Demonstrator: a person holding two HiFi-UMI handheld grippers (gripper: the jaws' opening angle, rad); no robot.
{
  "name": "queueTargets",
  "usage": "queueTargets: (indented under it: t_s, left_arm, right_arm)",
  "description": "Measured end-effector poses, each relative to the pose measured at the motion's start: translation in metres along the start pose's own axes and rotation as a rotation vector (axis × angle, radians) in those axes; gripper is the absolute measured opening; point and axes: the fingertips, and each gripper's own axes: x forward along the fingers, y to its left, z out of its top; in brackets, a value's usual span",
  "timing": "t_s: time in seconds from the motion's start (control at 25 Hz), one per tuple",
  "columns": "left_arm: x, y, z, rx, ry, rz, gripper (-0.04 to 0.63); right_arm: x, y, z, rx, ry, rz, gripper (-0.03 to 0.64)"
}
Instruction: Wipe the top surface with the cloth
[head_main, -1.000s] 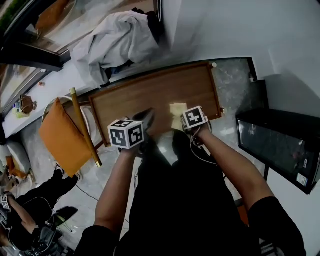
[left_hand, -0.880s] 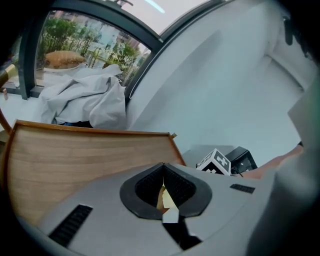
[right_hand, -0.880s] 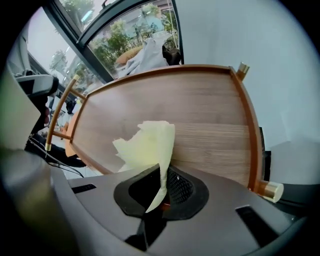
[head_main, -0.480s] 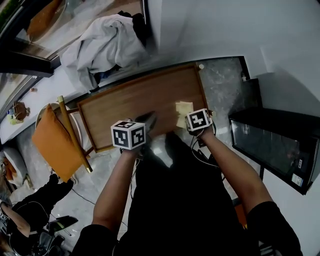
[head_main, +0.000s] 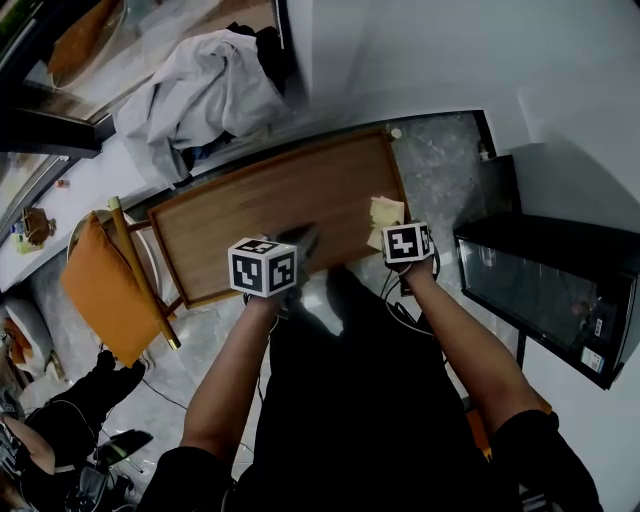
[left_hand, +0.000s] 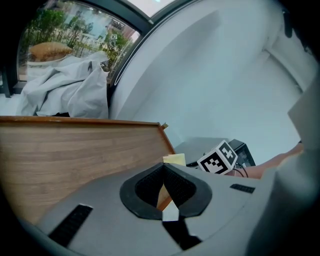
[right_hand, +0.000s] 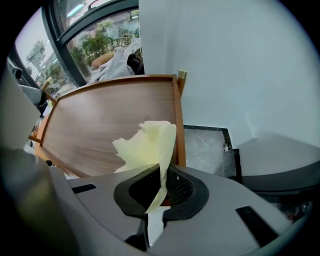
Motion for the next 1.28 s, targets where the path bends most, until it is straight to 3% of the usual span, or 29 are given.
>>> queueTargets:
  t_s: [0.12,0.28,0.52,0.84,1.08,1.28]
  left_arm:
    - [0.001,0.004,-0.005,-0.006,0.010,0.004,0.011]
    - [-0.009,0.009,-0.006,-0.016,-0.007,0.018,0.011]
    - [-0.046,0.021,0.005,-0.040,-0.087,0.044,0.011]
    - [-0.132,0.007,0.049,0.010,-0.304,0.051,0.011]
    - [-0.212,-0.013,0.090,0.054,-0.514,0.104,0.011]
    - [-0.264,-0.049,0.110,0.141,-0.661,0.123,0.011]
  right_arm:
    - [-0.006,0.001,0.005,0.012,-0.027,-0.005,0.033]
    - [-0.021,0.017,0.028,0.022,-0.104,0.059,0.032]
    - [-0.060,0.104,0.080,-0.046,-0.265,0.365,0.034]
    - [-0.154,0.219,0.143,-0.199,-0.485,0.766,0.033]
    - [-0.250,0.244,0.174,-0.314,-0.685,0.961,0.034]
    - [-0.320,0.233,0.187,-0.422,-0.847,1.014,0.032]
